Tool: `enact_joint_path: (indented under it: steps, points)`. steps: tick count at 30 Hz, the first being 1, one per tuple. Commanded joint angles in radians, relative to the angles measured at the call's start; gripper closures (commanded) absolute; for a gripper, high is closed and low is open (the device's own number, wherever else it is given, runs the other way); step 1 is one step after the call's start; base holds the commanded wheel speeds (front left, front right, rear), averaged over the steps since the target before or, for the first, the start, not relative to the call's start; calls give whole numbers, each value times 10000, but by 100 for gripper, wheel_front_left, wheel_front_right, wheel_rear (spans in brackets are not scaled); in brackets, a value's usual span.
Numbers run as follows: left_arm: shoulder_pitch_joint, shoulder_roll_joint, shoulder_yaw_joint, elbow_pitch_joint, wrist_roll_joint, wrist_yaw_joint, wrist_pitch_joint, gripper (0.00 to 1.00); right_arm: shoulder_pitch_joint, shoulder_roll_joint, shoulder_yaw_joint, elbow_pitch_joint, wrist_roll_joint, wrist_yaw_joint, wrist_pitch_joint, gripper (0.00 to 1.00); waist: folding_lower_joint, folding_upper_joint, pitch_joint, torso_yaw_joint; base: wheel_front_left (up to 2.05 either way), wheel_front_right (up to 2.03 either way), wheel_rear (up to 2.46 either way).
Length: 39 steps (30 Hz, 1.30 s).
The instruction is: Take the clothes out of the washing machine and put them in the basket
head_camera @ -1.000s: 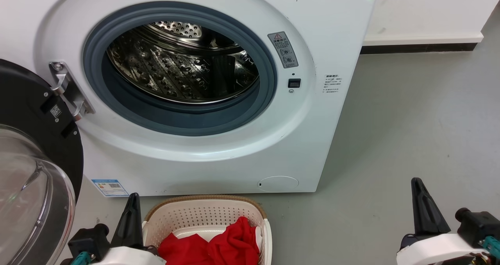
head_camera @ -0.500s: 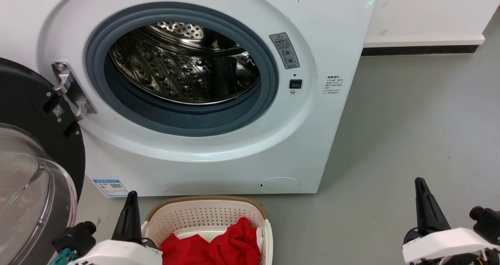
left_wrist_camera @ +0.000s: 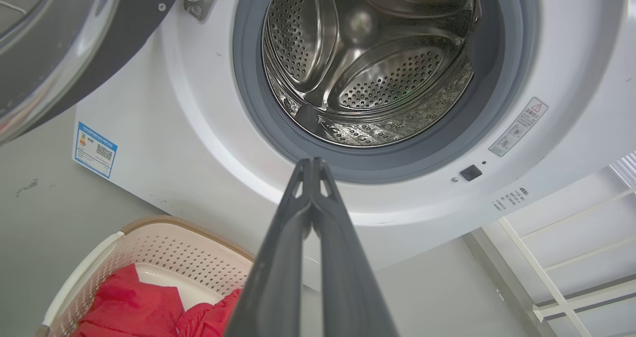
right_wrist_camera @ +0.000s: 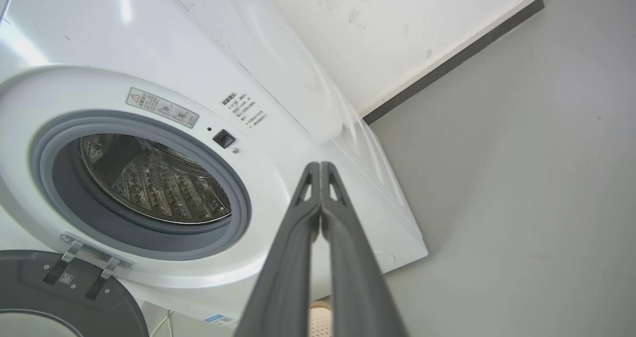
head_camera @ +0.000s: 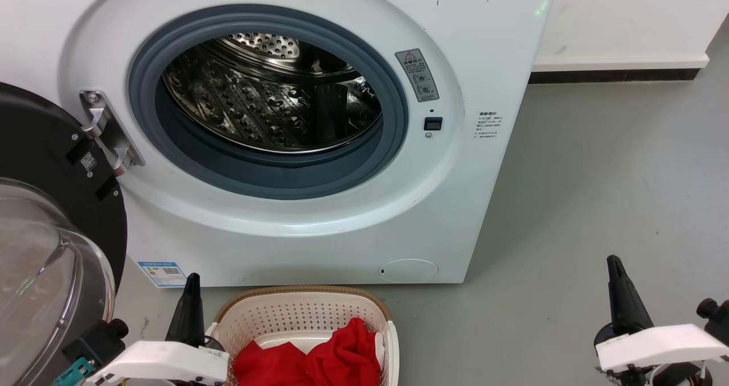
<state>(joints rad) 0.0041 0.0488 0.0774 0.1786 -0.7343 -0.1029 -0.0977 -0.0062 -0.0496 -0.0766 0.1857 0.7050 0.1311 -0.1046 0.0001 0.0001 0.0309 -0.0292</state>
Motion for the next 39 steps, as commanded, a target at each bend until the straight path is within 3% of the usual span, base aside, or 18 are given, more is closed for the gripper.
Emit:
enact_joint_path:
  steps: [1, 15, 39]
  points:
    - [-265, 15, 58, -80, -350, -43, 82, 100, -324, -76, -28, -82, 374, -1, 66, 100, 0, -1, -5, 5, 0, 0, 0]
    - [-499, 16, 141, 104, -2452, -107, 594, 100, -513, -82, -92, 86, 2564, -2, 578, 100, 0, -1, -55, 59, 0, 0, 0]
    - [-812, 18, 237, 335, -5069, -196, 1231, 100, -755, -80, -187, 292, 5284, -2, 1238, 100, 0, -1, -132, 139, 0, 0, 0]
